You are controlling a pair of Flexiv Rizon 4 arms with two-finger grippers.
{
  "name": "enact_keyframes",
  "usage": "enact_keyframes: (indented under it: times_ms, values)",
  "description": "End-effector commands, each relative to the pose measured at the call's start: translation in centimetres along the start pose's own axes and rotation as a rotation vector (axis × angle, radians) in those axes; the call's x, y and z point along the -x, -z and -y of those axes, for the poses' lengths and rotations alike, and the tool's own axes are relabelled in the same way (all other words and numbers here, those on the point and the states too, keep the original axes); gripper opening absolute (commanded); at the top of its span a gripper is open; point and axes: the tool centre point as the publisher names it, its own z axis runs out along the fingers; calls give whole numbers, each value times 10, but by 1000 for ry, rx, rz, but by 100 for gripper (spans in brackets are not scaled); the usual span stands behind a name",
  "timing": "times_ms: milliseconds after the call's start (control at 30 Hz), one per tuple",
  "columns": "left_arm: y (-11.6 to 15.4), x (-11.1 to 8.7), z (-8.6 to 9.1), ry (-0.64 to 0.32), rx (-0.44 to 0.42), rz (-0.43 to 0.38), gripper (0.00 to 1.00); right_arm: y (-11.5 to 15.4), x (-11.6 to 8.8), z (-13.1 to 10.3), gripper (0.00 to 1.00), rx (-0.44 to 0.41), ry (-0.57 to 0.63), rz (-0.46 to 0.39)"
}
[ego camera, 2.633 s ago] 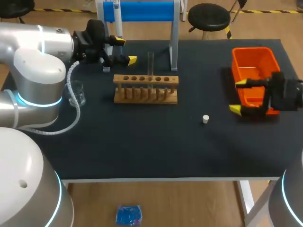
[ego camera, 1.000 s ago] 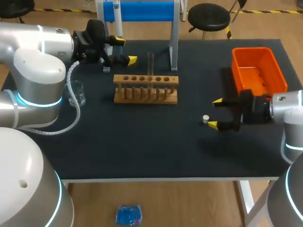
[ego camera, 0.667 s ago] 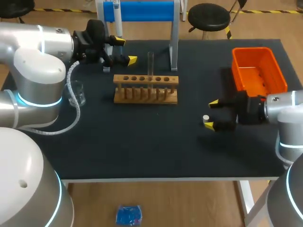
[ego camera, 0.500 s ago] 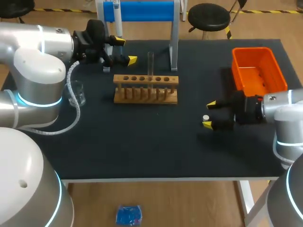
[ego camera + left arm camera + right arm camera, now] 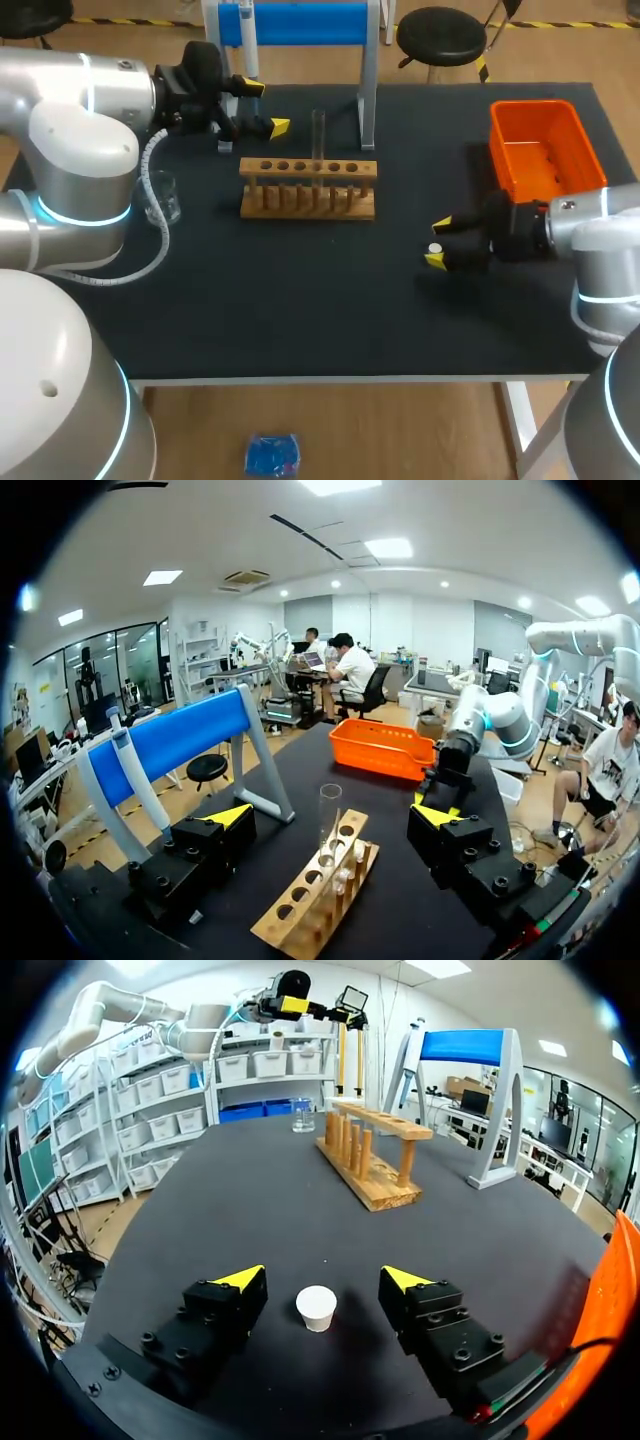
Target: Invert the test tube, pick up the pipette, mount the tip to pipette, aspirate from beaker and dispense into the tube, eject the tip, return the pipette, and cap with the stopper.
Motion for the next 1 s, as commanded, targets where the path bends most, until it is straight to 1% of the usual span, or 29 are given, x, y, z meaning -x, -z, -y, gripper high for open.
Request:
enact_keyframes:
  times_ms: [33, 100, 233, 267, 300, 333, 400, 500, 533, 600, 767, 1000]
  values:
    - [0, 0, 0, 1, 1, -1, 100, -4, 0, 0, 69, -2, 3, 0]
    - [0, 0, 0, 1, 1, -1, 100, -6, 0, -1, 67, -2, 6, -1]
    - [0, 0, 0, 1, 1, -1, 100, -7, 0, 0, 60, -5, 8, -4]
    - [0, 0, 0, 1, 1, -1, 100, -8, 0, 0, 60, -7, 8, -5]
    - [0, 0, 0, 1, 1, -1, 100, -7, 0, 1, 64, -9, 8, -4]
    - [0, 0, 0, 1, 1, -1, 100, -7, 0, 2, 65, -11, 7, -3]
    - [0, 0, 0, 1, 1, -1, 100, -6, 1, 3, 62, -13, 5, -1]
    - [0, 0, 0, 1, 1, -1, 100, -5, 2, 4, 60, -14, 2, 3]
    - [0, 0, 0, 1, 1, -1, 100, -5, 2, 4, 59, -14, 1, 4]
    - [0, 0, 0, 1, 1, -1, 100, -5, 2, 4, 53, -14, 1, 6]
    - [0, 0, 0, 1, 1, -1, 100, -4, 2, 4, 46, -12, -1, 6]
    - [0, 0, 0, 1, 1, -1, 100, -4, 1, 5, 46, -13, 1, 4]
